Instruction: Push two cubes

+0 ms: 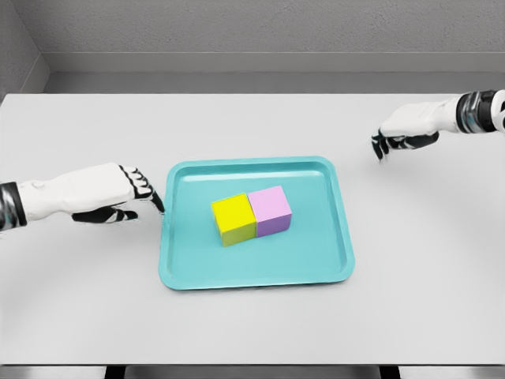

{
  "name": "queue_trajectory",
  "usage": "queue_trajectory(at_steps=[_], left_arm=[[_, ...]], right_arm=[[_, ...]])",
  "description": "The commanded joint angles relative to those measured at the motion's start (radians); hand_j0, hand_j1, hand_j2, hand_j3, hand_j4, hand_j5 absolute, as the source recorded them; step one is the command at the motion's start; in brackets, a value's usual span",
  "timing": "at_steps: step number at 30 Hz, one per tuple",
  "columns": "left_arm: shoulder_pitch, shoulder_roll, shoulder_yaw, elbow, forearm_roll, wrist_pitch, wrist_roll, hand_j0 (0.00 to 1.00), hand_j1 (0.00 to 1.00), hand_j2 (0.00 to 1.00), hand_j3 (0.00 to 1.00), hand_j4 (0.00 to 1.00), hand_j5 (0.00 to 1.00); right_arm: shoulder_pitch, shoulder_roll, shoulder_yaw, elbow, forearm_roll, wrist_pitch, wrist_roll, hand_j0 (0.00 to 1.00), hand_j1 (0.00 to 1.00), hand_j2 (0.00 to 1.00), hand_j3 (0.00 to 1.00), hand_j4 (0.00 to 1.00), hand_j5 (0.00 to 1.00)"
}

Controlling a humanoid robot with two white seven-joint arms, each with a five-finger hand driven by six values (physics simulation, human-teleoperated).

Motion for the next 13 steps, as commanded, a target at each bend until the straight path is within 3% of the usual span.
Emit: queue_trajectory(at_steps=[1, 4, 6, 11, 13], left_arm=[[0.000, 0.032, 0.061, -0.003, 0.019, 0.003, 0.000, 1.00, 1.00, 1.00, 1.00, 1.00, 1.00], [-0.003, 0.031, 0.058, 0.066, 0.017, 0.003, 0.000, 1.00, 1.00, 1.00, 1.00, 1.00, 1.00], [-0.006, 0.009, 0.038, 0.070, 0.008, 0.003, 0.000, 1.00, 1.00, 1.00, 1.00, 1.00, 1.00], [-0.011, -0.067, -0.001, 0.073, 0.007, 0.003, 0.000, 1.00, 1.00, 1.00, 1.00, 1.00, 1.00], [-0.011, -0.074, -0.012, 0.073, 0.007, 0.003, 0.000, 1.00, 1.00, 1.00, 1.00, 1.00, 1.00]], right_arm=[[0.000, -0.009, -0.018, 0.046, -0.004, 0.002, 0.000, 1.00, 1.00, 1.00, 1.00, 1.00, 1.00], [0.009, -0.007, -0.089, 0.047, -0.004, 0.002, 0.000, 1.00, 1.00, 1.00, 1.00, 1.00, 1.00], [0.092, 0.002, -0.201, 0.046, -0.002, 0.002, 0.000, 1.00, 1.00, 1.00, 1.00, 1.00, 1.00], [0.081, -0.003, -0.222, 0.070, -0.001, 0.002, 0.000, 1.00, 1.00, 1.00, 1.00, 1.00, 1.00], [0.089, -0.009, -0.270, 0.073, -0.001, 0.002, 0.000, 1.00, 1.00, 1.00, 1.00, 1.00, 1.00]])
